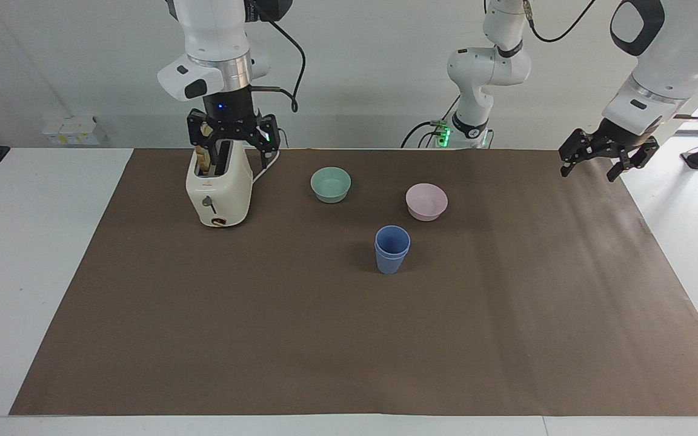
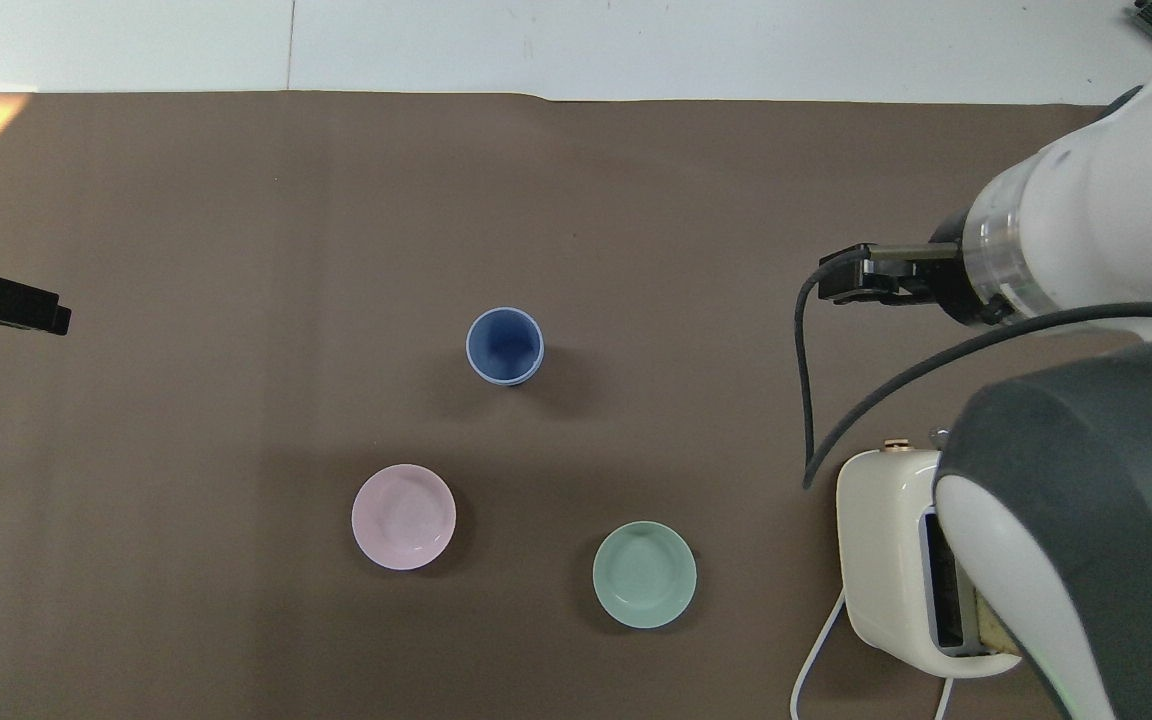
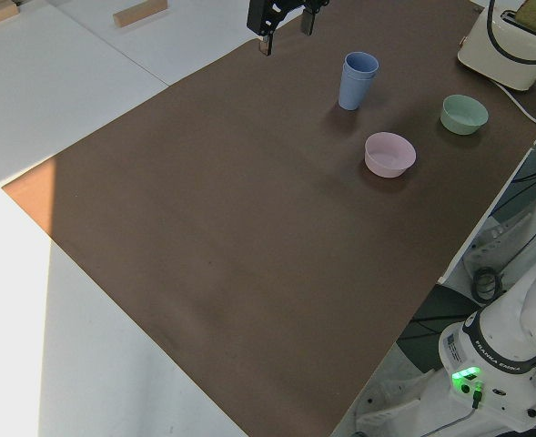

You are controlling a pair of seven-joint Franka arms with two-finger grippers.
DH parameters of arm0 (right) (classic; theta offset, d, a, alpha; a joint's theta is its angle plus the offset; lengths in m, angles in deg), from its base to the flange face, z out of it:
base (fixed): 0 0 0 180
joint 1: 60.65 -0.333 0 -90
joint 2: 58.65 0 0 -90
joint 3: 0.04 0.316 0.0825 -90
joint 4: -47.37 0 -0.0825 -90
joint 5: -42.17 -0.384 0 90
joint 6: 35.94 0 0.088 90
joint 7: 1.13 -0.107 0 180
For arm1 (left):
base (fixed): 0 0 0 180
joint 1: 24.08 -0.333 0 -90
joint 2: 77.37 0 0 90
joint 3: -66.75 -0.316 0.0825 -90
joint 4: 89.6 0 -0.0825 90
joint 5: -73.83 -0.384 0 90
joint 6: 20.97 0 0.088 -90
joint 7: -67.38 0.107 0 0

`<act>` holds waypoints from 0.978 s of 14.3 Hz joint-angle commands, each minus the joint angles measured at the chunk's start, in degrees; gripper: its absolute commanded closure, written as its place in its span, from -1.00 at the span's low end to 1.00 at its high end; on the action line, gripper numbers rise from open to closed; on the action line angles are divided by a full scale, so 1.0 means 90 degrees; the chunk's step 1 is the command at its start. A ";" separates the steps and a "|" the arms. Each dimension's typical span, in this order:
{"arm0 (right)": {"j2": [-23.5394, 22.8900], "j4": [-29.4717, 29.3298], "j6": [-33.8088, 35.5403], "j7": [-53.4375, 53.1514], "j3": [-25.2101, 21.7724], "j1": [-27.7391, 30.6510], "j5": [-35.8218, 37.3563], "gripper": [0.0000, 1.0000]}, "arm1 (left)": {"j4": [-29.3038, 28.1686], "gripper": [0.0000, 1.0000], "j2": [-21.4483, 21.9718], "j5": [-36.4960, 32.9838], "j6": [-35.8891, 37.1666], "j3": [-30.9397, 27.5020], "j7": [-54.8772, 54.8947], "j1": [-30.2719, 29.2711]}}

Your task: Stack blue cups with both arms

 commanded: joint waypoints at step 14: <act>0.0313 0.0717 -0.0054 0.1434 0.0044 0.0913 -0.0506 -1.00 | 0.0009 -1.00 0.0041 -0.0087 0.0081 0.0063 -0.0040 -0.0065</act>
